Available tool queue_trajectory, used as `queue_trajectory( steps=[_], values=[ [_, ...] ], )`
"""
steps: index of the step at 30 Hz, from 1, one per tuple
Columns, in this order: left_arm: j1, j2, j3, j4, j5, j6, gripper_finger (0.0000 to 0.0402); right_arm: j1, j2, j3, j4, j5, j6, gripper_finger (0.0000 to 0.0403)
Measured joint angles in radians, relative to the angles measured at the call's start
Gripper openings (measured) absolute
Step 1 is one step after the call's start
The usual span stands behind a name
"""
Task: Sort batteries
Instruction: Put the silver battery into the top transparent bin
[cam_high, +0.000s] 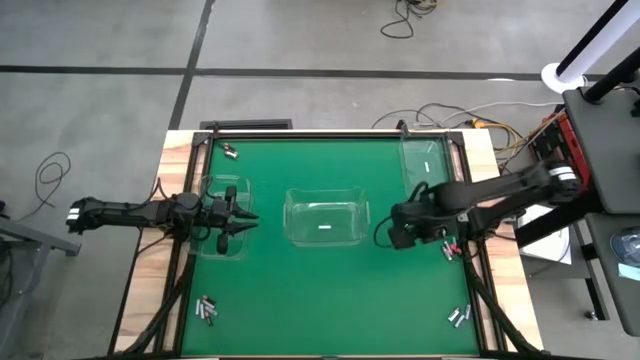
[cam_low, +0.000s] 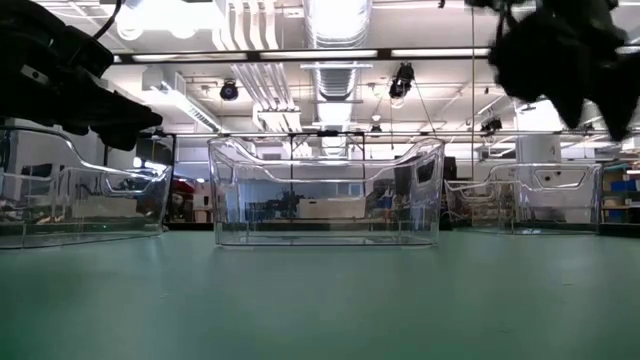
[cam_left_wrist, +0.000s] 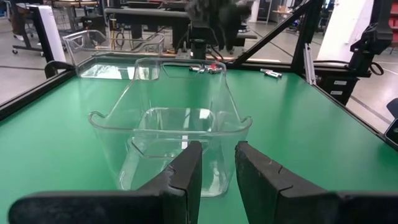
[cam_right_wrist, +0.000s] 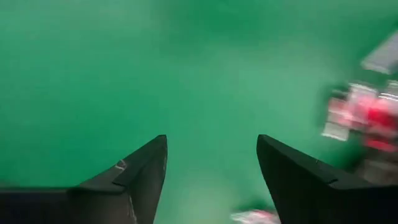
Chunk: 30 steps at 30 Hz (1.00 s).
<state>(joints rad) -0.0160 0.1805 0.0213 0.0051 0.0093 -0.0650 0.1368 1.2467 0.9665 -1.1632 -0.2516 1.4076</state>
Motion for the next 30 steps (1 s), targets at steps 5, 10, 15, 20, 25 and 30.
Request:
queue_trajectory(
  steps=[5, 10, 15, 20, 25, 30],
  values=[
    [0.0, 0.002, 0.0, 0.001, 0.0, 0.0, 0.0077, -0.019, 0.103, -0.023, -0.126, -0.045, -0.256, 0.0251],
    [0.0, 0.003, 0.0, 0.001, 0.0, 0.0, 0.0077, -0.056, 0.224, -0.035, -0.179, -0.07, -0.545, 0.0261],
    [0.0, 0.003, 0.0, 0.001, 0.0, 0.0, 0.0077, -0.116, 0.322, -0.037, -0.219, 0.006, -0.816, 0.0278],
    [0.0, 0.004, 0.0, 0.001, 0.0, 0.0, 0.0077, -0.216, 0.365, -0.057, -0.214, 0.08, -1.003, 0.0292],
    [0.0, 0.004, 0.0, 0.001, 0.0, 0.0, 0.0077, -0.3, 0.336, -0.134, -0.192, 0.126, -1.074, 0.029],
    [0.0, 0.004, 0.0, 0.001, 0.0, 0.0, 0.0077, -0.34, 0.29, -0.194, -0.157, 0.121, -1.13, 0.0295]
  ],
)
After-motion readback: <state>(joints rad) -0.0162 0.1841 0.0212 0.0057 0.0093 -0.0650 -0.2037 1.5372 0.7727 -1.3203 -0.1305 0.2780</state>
